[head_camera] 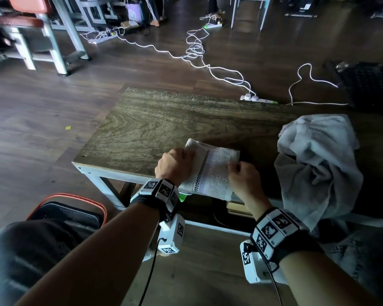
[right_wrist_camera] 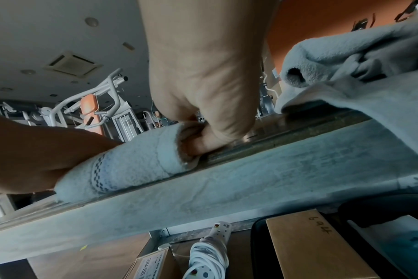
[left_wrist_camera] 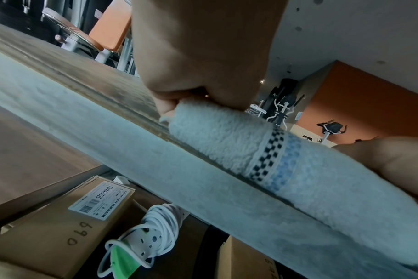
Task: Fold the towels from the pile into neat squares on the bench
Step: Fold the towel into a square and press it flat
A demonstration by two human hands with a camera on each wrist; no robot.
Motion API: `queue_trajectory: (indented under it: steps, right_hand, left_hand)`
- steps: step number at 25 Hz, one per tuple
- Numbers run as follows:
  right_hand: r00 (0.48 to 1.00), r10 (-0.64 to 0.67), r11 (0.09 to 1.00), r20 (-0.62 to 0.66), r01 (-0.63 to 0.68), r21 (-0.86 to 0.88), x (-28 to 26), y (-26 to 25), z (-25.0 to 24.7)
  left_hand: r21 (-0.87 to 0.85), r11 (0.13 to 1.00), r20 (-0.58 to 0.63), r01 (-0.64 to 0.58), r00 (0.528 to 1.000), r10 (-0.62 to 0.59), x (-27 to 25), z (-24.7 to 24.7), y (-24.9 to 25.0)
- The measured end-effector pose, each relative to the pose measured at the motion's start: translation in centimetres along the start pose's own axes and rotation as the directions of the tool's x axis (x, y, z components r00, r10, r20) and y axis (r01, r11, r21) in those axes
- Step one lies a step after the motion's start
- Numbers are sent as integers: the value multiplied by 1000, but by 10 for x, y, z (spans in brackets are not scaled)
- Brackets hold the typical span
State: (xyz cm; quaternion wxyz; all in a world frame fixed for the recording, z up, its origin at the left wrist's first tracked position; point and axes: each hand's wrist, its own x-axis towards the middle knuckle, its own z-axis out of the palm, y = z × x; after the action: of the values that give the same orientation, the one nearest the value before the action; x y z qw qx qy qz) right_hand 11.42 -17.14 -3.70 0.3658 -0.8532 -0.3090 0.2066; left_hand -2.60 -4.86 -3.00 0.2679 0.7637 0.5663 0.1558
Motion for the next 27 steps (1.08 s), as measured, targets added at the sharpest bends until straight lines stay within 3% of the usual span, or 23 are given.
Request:
queue_trajectory:
  steps: [5, 11, 13, 15, 17, 20, 24, 27]
  right_hand:
    - [997, 54, 998, -52, -53, 31, 3, 2, 6]
    - [995, 101, 991, 20, -102, 88, 7, 0, -4]
    - [999, -1, 994, -52, 6, 110, 2, -7, -9]
    - [955, -231, 973, -185, 225, -53, 2, -11, -12]
    - [926, -362, 911, -105, 328, -252, 12, -9, -13]
    - [948, -277, 912, 157, 311, -269, 27, 4, -12]
    - [930, -366, 900, 41, 365, -241, 29, 10, -14]
    - [949, -275, 961, 154, 275, 18, 25, 4, -18]
  left_hand:
    - [72, 997, 9, -31, 999, 30, 11, 0, 9]
    - [118, 988, -32, -103, 994, 108, 17, 8, 14]
    - [130, 986, -15, -108, 994, 111, 23, 9, 18]
    - [184, 974, 18, -133, 991, 132, 35, 6, 23]
    - [263, 944, 45, -199, 980, 194, 49, 1, 28]
    - [291, 919, -37, -266, 957, 288, 53, -6, 39]
    - [454, 766, 162, -455, 888, 431, 21, 7, 31]
    - [453, 761, 98, -464, 874, 475, 22, -2, 17]
